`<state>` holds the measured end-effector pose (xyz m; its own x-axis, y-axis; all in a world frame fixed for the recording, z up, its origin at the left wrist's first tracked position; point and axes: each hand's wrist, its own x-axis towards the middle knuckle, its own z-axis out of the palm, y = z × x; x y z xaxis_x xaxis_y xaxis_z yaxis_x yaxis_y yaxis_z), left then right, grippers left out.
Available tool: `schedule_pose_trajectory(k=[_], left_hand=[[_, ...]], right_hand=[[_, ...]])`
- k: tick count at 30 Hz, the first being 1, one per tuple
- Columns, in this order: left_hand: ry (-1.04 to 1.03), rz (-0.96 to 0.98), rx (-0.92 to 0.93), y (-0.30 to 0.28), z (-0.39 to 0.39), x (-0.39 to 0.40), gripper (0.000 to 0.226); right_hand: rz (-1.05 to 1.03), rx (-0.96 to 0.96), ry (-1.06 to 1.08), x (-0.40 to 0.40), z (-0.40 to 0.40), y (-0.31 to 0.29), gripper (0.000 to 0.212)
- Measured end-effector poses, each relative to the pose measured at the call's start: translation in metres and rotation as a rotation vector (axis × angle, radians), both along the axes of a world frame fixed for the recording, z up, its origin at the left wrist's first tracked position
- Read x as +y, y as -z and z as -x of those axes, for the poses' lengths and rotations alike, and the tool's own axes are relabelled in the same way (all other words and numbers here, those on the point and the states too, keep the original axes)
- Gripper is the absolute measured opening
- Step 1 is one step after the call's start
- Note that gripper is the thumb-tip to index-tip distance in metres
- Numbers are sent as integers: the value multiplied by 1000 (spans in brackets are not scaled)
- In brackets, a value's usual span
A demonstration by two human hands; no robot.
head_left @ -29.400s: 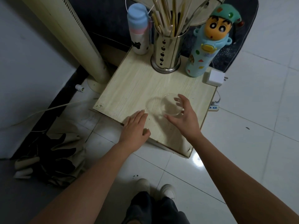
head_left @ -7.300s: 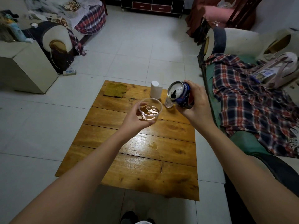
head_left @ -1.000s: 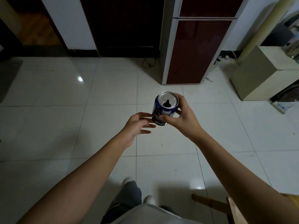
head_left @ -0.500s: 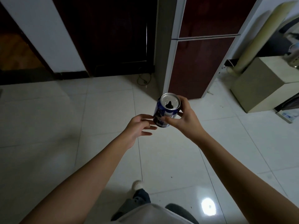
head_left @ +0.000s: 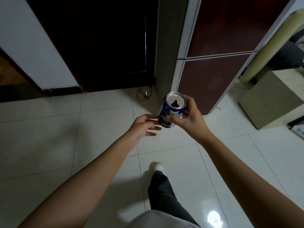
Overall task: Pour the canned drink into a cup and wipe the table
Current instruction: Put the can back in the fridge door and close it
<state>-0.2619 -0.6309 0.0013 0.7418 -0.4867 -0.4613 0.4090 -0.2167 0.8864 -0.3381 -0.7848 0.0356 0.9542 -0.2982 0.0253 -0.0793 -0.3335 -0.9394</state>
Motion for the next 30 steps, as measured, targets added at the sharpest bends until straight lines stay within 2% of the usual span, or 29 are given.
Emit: schedule_pose_trajectory(k=[10, 19, 30], left_hand=[[-21, 3, 19, -4, -148, -98, 33], [13, 31, 25, -10, -237, -144, 32], [261, 1, 28, -6, -329, -179, 29]], right_hand=[[-49, 4, 6, -96, -151, 1, 66], [-13, -12, 69, -139, -233, -7, 68], [-2, -18, 325, -145, -291, -2, 67]])
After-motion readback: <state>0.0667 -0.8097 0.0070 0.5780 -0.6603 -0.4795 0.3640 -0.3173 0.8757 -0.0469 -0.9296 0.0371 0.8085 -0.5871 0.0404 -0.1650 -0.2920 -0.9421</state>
